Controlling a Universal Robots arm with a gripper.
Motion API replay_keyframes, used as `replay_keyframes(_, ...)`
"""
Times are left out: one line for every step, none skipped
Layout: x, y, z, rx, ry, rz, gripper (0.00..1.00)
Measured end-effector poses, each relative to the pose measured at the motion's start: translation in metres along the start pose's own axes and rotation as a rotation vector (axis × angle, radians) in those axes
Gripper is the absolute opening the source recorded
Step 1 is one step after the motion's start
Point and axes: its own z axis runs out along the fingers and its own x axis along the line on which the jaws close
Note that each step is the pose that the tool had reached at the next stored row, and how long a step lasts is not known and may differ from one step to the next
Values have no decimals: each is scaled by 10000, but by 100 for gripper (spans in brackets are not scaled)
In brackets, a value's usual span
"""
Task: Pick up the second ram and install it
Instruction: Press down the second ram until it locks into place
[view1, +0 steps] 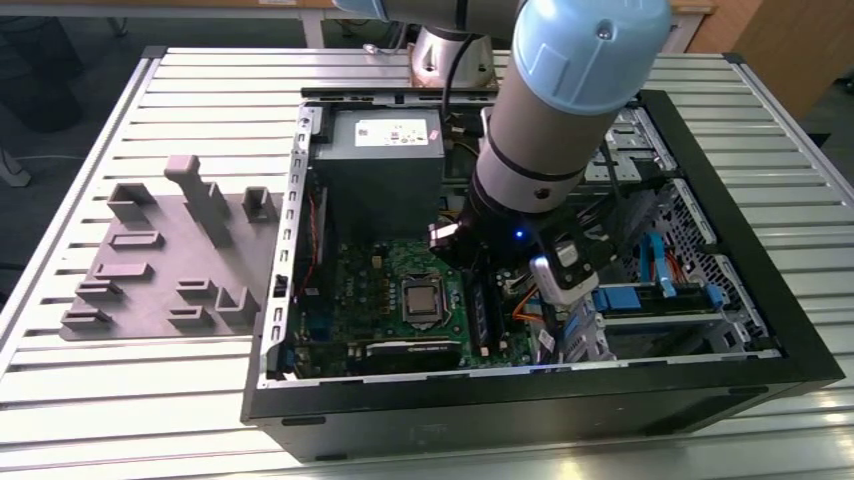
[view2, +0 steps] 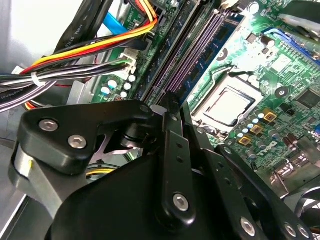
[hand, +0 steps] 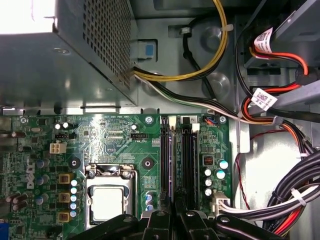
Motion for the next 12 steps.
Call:
replay_keyframes(0,4,1,38,-5,41,14)
replay_keyframes(0,7,2,75,-10,86,14)
replay_keyframes(0,9,2,101,-15,136,14)
replay_keyframes(-1,11,3,101,-19,187,14)
replay_keyframes(0,11,4,101,-22,218,14)
replay_keyframes(0,13,6,99,-25,244,14)
replay_keyframes(0,14,8,98,-26,272,14)
replay_keyframes(-1,15,11,97,-29,298,14)
replay_keyframes(-1,15,15,95,-31,324,14)
replay_keyframes(-1,15,19,94,-31,335,14)
replay_keyframes(-1,14,23,94,-32,335,14)
replay_keyframes(-1,14,28,93,-32,336,14)
